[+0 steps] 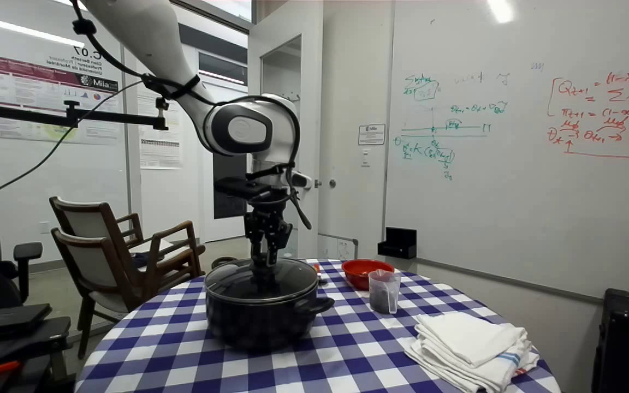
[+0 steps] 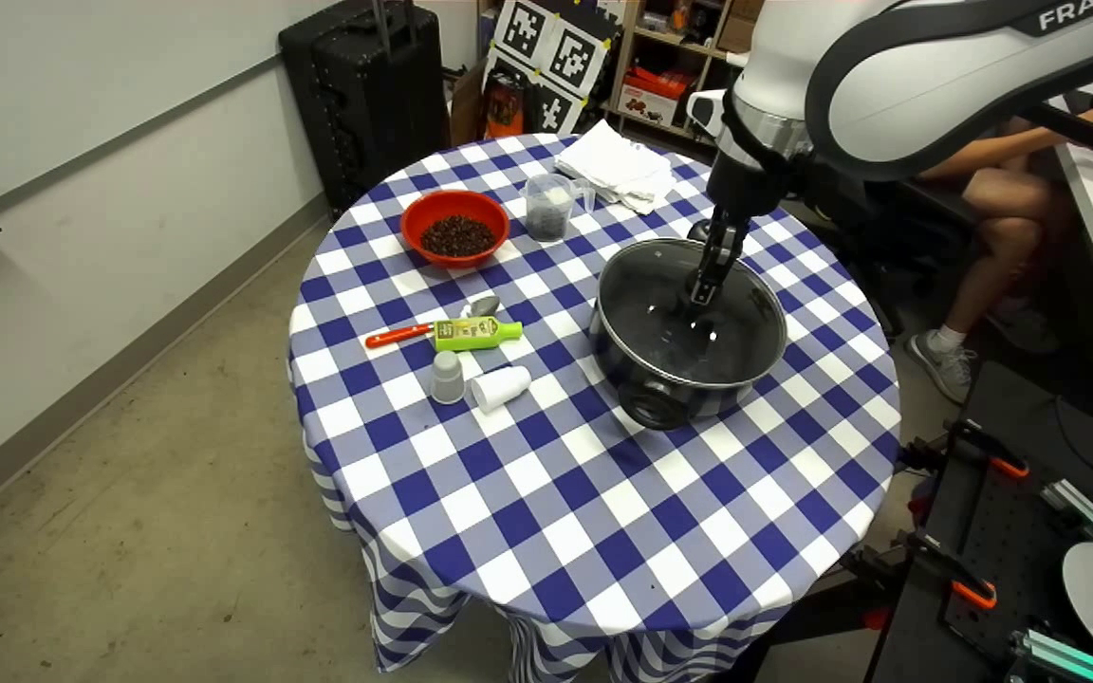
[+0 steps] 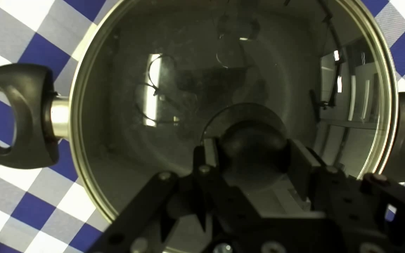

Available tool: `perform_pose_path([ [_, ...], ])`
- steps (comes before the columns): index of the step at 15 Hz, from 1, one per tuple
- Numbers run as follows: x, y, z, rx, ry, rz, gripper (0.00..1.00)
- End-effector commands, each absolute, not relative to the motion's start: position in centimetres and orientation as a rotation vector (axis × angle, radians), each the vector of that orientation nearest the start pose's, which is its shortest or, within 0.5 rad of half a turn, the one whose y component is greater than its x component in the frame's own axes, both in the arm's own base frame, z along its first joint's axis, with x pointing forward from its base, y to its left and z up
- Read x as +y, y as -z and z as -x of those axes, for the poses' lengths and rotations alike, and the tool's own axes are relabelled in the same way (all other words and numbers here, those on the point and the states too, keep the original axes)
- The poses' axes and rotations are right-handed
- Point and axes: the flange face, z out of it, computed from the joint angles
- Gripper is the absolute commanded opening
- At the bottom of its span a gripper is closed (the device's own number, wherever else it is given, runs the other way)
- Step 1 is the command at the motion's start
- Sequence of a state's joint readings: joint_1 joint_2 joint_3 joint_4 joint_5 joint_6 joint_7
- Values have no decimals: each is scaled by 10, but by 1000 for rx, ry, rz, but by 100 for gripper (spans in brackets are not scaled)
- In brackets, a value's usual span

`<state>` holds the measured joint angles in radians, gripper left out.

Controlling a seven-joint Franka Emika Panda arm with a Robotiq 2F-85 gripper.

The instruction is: Cover the pot

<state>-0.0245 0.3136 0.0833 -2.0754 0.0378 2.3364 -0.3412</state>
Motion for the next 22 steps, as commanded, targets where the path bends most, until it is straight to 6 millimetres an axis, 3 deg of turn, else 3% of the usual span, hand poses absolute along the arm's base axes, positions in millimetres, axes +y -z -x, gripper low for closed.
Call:
perform_pose_path([
  [1,31,-280,-577,-542,-54,3025,25],
  [11,30,-279,-577,-520,-53,3038,25],
  [12,31,-279,-577,-524,-52,3033,75],
  [14,30,-272,-579,-540,-70,3033,82],
  [15,30,-272,-579,-541,-69,3033,63],
  [18,30,-271,-579,-541,-73,3033,82],
  [22,30,-271,-579,-541,-73,3033,82],
])
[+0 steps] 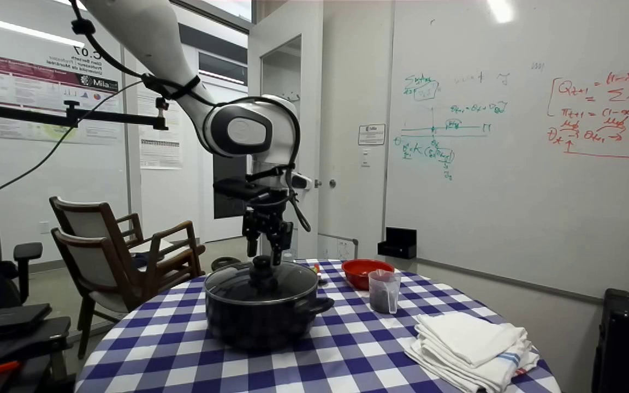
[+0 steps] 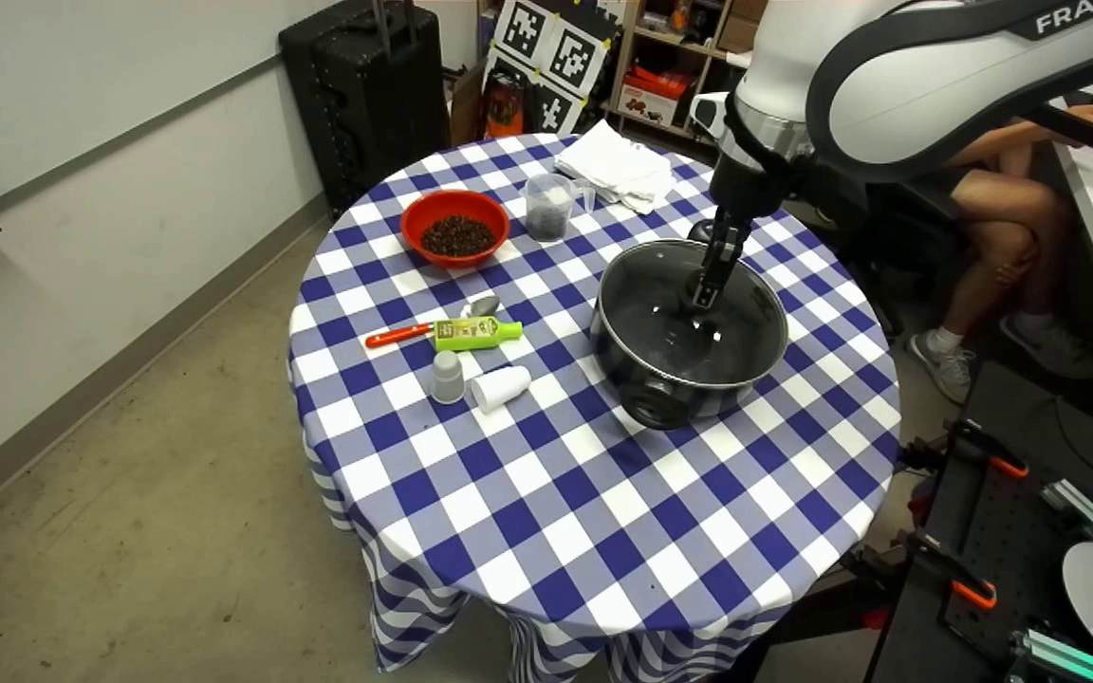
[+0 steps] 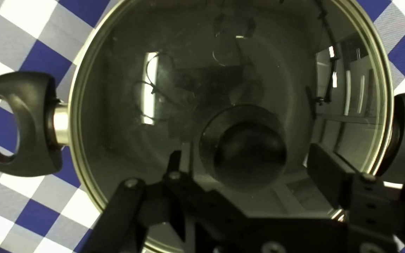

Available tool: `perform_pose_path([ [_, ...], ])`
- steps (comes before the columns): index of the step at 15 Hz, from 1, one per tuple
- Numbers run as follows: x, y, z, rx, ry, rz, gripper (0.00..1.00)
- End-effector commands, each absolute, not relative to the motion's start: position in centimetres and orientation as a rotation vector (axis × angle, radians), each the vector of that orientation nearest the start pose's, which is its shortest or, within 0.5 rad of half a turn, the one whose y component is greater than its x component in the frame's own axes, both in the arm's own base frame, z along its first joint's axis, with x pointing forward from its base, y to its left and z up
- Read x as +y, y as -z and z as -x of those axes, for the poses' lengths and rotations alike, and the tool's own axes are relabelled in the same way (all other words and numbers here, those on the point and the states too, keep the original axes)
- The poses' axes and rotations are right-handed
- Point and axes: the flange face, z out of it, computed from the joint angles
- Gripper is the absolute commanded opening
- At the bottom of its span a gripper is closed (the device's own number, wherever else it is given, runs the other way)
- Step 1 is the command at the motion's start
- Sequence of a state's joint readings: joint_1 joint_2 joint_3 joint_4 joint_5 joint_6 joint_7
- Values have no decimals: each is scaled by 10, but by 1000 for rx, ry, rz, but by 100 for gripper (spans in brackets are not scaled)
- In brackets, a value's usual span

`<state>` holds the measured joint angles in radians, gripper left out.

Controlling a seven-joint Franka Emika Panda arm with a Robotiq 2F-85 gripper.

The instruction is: Cover the pot

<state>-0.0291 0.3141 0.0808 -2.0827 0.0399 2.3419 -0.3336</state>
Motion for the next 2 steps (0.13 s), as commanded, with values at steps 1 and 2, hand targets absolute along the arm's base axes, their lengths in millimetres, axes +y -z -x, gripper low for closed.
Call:
perform_pose_path([
  [1,30,-271,-579,-541,-73,3033,82],
  [2,30,-271,-579,-541,-73,3033,82],
])
